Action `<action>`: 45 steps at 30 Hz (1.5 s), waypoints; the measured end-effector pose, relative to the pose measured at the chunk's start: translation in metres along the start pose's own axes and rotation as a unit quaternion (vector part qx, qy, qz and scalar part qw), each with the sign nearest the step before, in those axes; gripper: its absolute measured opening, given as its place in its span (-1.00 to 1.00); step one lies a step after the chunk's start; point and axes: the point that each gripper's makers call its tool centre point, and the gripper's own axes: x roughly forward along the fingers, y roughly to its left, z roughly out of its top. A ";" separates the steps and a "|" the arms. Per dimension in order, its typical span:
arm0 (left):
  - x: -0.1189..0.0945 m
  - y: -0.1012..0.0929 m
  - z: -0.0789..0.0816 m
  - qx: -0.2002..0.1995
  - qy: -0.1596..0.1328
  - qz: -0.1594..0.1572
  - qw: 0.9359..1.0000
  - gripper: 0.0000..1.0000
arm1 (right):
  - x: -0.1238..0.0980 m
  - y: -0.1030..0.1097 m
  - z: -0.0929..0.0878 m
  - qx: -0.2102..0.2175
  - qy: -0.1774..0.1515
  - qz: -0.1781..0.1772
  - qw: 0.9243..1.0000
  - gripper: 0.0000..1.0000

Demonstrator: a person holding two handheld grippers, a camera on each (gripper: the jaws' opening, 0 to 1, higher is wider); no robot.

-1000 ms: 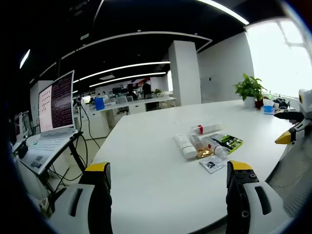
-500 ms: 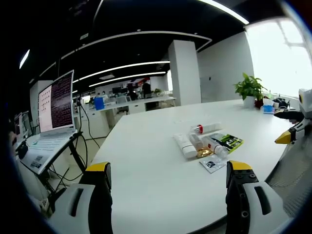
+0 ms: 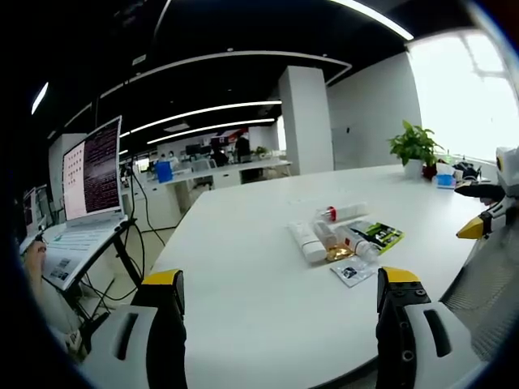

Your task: Arrange the skincare products in the storage area until every visible bottle or jar stands upright without overlapping.

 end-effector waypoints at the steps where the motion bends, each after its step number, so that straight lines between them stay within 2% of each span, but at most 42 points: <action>1: 0.000 0.000 0.000 0.000 0.000 0.000 1.000 0.94 | 0.000 0.000 0.000 0.000 0.000 0.000 1.000 0.99; 16: 0.000 0.000 0.002 0.000 -0.005 0.001 1.000 0.94 | -0.001 0.000 0.001 -0.008 0.000 -0.002 1.000 1.00; 23: -0.001 0.001 0.003 -0.001 -0.010 0.004 1.000 0.94 | -0.001 0.000 0.000 -0.014 0.007 -0.003 1.000 1.00; 27: -0.001 0.001 0.004 -0.001 -0.011 0.004 1.000 0.94 | -0.001 0.002 -0.002 -0.034 0.022 0.004 0.999 1.00; 32: -0.001 0.001 0.004 -0.002 -0.013 0.004 1.000 0.94 | 0.000 0.001 0.006 -0.023 0.020 0.014 0.999 0.99; 45: -0.001 0.002 0.006 -0.004 -0.019 0.005 1.000 0.94 | 0.015 -0.011 0.020 -0.051 0.041 0.039 0.997 0.99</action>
